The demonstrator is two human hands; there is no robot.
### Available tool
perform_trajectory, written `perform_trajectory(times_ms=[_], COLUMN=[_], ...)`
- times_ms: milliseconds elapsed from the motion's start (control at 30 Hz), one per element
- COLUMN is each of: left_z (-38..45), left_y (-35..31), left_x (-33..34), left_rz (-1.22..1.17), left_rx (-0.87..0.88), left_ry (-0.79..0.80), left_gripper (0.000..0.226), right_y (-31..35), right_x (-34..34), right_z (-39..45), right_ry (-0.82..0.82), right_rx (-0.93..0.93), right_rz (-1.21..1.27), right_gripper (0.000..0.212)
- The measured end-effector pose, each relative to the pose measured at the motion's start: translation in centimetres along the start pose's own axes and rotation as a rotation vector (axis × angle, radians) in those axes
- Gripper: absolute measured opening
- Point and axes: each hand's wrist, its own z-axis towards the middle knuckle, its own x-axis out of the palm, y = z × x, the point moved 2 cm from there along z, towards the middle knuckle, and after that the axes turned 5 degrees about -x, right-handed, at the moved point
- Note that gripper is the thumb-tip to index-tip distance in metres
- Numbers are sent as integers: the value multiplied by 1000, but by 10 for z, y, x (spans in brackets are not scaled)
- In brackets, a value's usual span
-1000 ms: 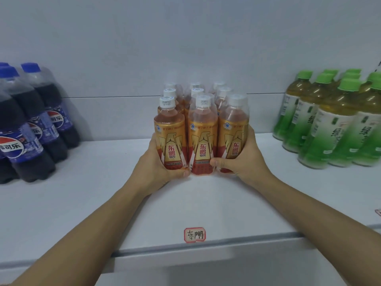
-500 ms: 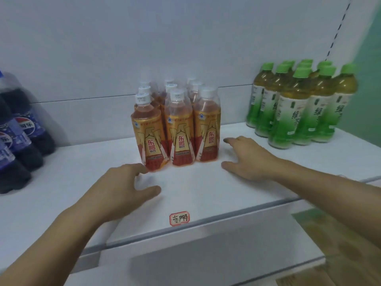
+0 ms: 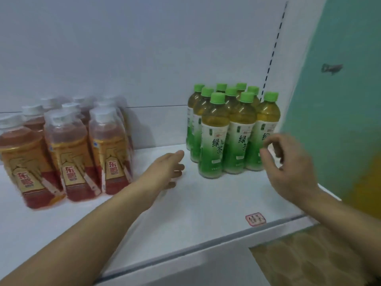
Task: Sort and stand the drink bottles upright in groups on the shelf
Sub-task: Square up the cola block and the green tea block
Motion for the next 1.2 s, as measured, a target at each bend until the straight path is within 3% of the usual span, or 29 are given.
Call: perform_trajectory(times_ms=[67, 133, 300, 467, 600, 733, 900, 1200], left_z=[24, 46, 66, 85, 98, 109, 114, 123], left_y=[-9, -15, -23, -40, -34, -31, -25, -21], left_x=[25, 46, 78, 95, 90, 85, 87, 92], left_rz=[-189, -294, -294, -528, -691, -534, -479, -525], left_rx=[-61, -81, -95, 22, 89, 160, 209, 263], left_ry=[-97, -173, -260, -238, -251, -245, -260, -335], left_gripper=[49, 55, 53, 64, 67, 64, 70, 71], right_y=[-43, -83, -155, -165, -165, -163, -158, -168], right_x=[-3, 8, 57, 89, 111, 117, 127, 139], right_z=[10, 21, 57, 85, 77, 75, 69, 64], right_ry=[-135, -171, 74, 183, 286, 378, 397, 400], right_rx=[136, 274, 709, 1010, 980, 892, 768, 762], right_rz=[143, 297, 571, 1098, 1334, 1497, 1428, 1395], right_gripper=[13, 13, 22, 22, 41, 44, 57, 64])
